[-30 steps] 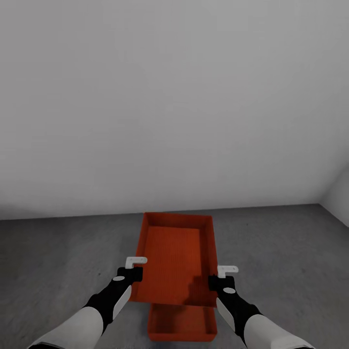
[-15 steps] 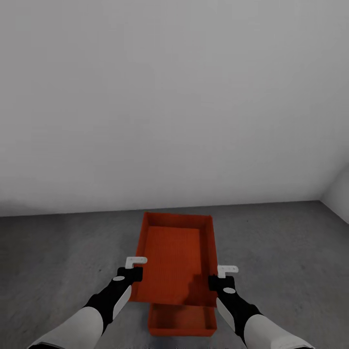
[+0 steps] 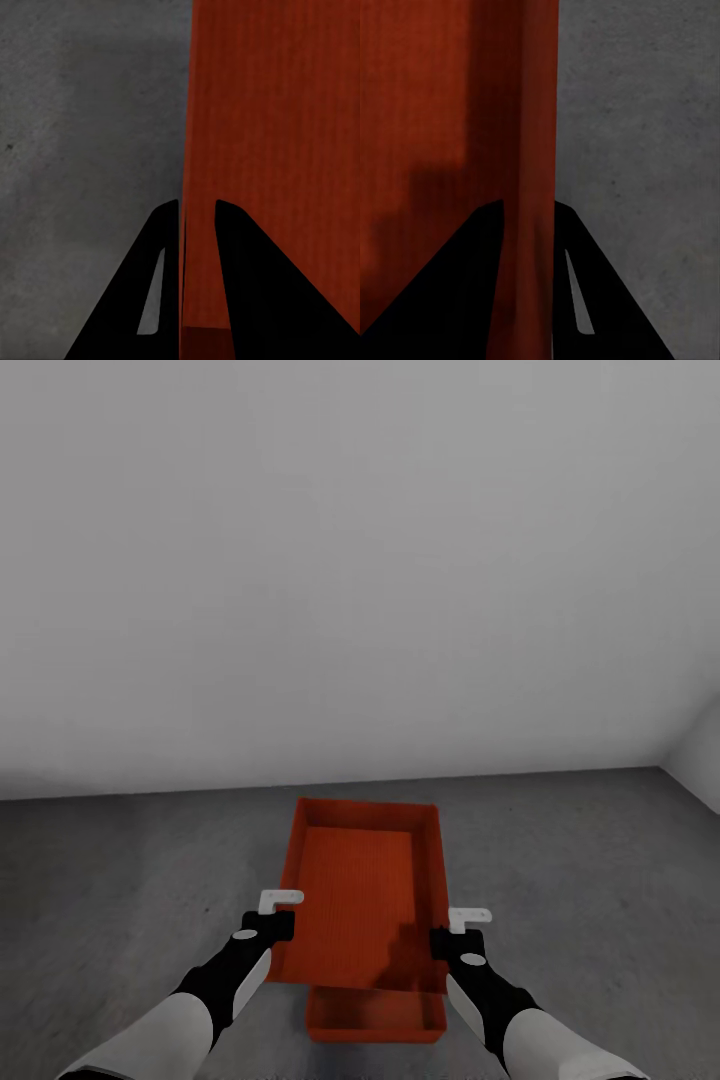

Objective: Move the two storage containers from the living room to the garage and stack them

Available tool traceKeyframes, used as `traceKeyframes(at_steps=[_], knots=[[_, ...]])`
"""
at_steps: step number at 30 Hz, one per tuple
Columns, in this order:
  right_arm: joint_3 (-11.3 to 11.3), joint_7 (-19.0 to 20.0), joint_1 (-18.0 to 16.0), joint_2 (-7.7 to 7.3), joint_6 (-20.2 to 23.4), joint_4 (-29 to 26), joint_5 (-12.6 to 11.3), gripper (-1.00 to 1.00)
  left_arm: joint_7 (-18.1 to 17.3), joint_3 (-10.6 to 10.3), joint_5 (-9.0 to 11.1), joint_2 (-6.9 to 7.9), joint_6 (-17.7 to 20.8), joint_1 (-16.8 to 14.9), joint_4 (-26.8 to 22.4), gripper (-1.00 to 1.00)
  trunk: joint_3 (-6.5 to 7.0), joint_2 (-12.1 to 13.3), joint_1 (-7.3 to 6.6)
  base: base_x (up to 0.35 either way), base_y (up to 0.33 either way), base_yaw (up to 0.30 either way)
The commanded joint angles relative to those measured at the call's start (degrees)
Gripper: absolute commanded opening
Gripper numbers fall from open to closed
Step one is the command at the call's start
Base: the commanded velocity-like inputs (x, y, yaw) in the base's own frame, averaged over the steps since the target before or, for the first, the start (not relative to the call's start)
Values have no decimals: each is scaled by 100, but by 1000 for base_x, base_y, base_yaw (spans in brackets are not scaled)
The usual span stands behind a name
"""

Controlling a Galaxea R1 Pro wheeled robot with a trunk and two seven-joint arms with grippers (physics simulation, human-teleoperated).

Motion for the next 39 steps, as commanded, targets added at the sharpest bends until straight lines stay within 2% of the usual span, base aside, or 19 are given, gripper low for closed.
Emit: traceKeyframes(at_steps=[1, 39], knots=[[-41, -38, -3, -5, -27, 21, -108, -100, 130, -13, -52, 136, -499, -3, -28, -100, -15, -4, 0, 0, 0, 0], [-41, -38, -3, -11, -18, 21, -108, -100, 130, -12, -53, 136, -499, -3, -28, -100, -371, -4, 0, 0, 0, 0]])
